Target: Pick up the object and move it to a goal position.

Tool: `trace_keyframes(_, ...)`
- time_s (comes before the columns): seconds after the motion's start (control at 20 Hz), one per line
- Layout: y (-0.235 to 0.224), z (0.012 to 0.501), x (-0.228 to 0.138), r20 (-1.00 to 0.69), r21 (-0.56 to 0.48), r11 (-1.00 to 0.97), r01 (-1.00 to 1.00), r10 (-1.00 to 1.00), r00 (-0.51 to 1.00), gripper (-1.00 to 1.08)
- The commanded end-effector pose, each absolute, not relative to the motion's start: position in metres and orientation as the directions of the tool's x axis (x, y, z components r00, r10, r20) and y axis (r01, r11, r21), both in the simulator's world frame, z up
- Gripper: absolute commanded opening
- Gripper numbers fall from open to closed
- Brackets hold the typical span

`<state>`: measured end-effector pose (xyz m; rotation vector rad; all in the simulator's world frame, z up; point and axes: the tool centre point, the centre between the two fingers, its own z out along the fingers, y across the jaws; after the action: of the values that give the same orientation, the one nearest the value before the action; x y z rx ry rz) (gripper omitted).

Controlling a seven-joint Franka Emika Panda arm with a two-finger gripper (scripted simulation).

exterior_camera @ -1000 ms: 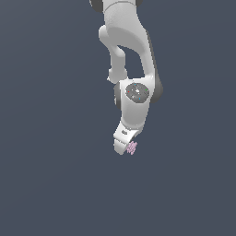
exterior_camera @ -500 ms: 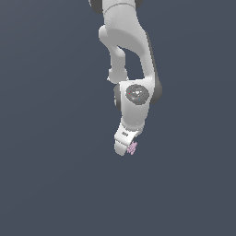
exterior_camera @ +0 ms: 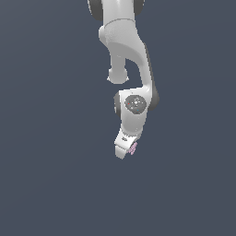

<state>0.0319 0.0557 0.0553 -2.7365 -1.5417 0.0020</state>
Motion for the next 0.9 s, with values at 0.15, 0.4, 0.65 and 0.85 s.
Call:
trace_keyframes(0.15,0.0559,0.0470,0.0334,0.000,0.000,-0.517,0.856,0.856,0.517,1.00)
trace_keyframes(0.4,0.0559,0.0470,0.0334,0.000,0.000,-0.517,0.856,0.856,0.517,-1.00)
trace_keyframes(0.65,0.0559,0.0470,0.0334,0.000,0.000,-0.517,0.856,0.856,0.517,-1.00)
trace_keyframes(0.85,0.0563,0.0495,0.0350,0.000,0.001,-0.518,0.855,0.855,0.518,-1.00)
